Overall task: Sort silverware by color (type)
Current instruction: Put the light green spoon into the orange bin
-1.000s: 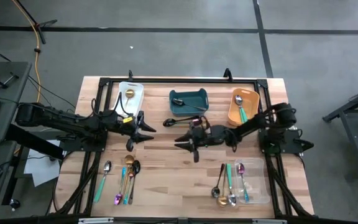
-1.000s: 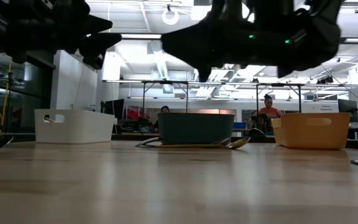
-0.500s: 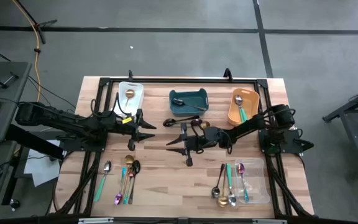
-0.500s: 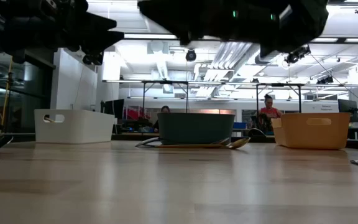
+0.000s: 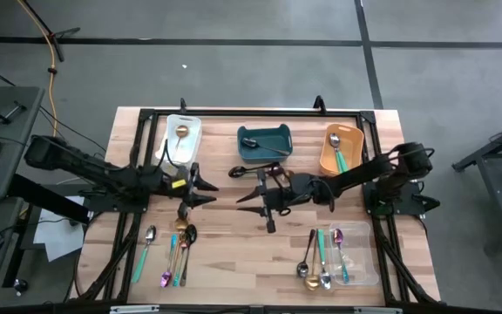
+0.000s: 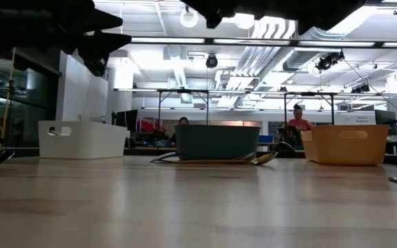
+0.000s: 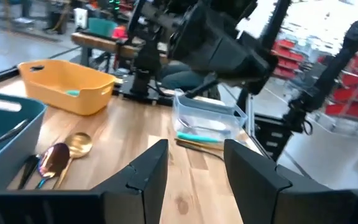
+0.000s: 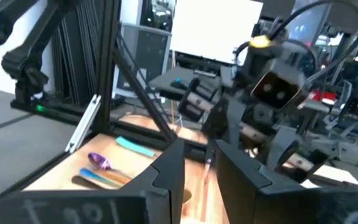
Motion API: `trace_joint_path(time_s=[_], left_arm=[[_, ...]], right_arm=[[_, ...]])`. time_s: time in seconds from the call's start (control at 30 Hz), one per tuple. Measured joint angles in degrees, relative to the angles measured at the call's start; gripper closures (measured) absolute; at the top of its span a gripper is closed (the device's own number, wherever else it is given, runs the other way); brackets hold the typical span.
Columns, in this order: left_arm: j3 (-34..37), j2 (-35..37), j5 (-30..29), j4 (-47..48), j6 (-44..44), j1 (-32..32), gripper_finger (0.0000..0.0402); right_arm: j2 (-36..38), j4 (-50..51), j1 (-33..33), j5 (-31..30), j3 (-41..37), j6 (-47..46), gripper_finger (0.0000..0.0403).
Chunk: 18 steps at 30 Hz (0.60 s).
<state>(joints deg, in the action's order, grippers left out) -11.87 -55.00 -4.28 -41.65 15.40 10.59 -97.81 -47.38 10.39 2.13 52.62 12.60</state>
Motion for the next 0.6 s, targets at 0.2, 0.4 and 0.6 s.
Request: trace_joint_path(time_s=[0.2, 0.4, 0.6], left_arm=[[-13.07, -0.14, -5.77, 31.48, 0.37, 9.12, 0.0252], [-31.24, -6.55, -10.44, 73.46, 18.54, 16.79, 0.0252], [-38.3, -15.68, -0.8, 93.62, 42.18, 23.12, 0.0266]], right_arm=[[4.14, 8.5, 0.02, -0.17, 0.0, 1.44, 0.032], [6.32, 13.41, 0.0, -0.37, -0.02, 1.12, 0.032], [6.35, 14.22, 0.02, -0.39, -0.03, 0.33, 0.032]])
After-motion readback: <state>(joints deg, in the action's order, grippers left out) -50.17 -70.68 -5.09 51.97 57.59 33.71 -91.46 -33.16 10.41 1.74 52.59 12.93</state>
